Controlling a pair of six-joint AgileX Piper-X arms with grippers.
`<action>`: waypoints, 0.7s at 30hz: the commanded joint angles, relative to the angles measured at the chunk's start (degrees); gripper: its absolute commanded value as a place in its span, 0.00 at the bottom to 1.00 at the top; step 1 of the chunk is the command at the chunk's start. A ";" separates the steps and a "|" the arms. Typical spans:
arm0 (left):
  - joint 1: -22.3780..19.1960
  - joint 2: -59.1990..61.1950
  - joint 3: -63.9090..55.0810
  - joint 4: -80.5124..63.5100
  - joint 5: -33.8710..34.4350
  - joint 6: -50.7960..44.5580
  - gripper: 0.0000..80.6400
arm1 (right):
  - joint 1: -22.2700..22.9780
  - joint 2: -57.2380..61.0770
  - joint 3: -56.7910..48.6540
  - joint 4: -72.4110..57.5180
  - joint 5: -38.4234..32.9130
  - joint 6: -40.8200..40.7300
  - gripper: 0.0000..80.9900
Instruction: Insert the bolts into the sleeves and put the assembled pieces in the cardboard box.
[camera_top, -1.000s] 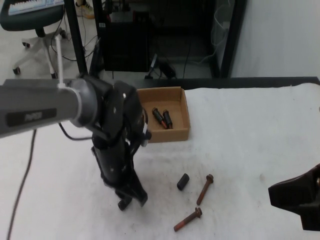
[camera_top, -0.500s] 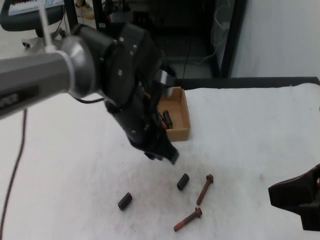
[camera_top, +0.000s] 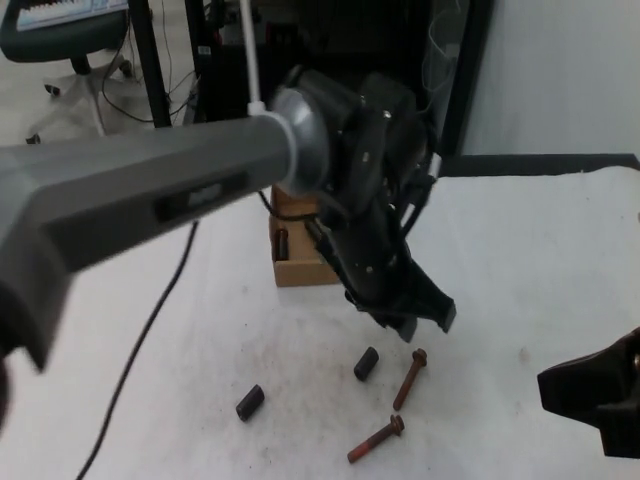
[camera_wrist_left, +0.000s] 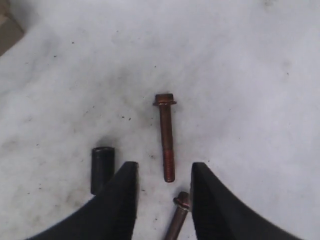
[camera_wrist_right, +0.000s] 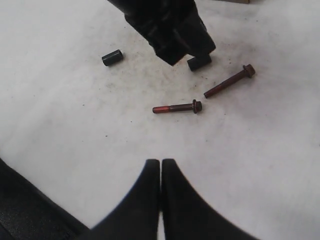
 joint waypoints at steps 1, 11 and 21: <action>-0.51 3.28 -3.45 4.50 0.03 -1.74 0.41 | 0.04 -0.48 -0.08 -0.31 0.53 0.37 0.01; -0.64 10.22 -9.17 5.54 0.03 -1.80 0.41 | -0.07 -0.48 -0.08 3.58 4.43 0.58 0.01; -2.68 10.45 -9.79 5.51 1.38 -1.80 0.41 | -0.07 -0.48 -0.08 3.61 7.41 0.33 0.01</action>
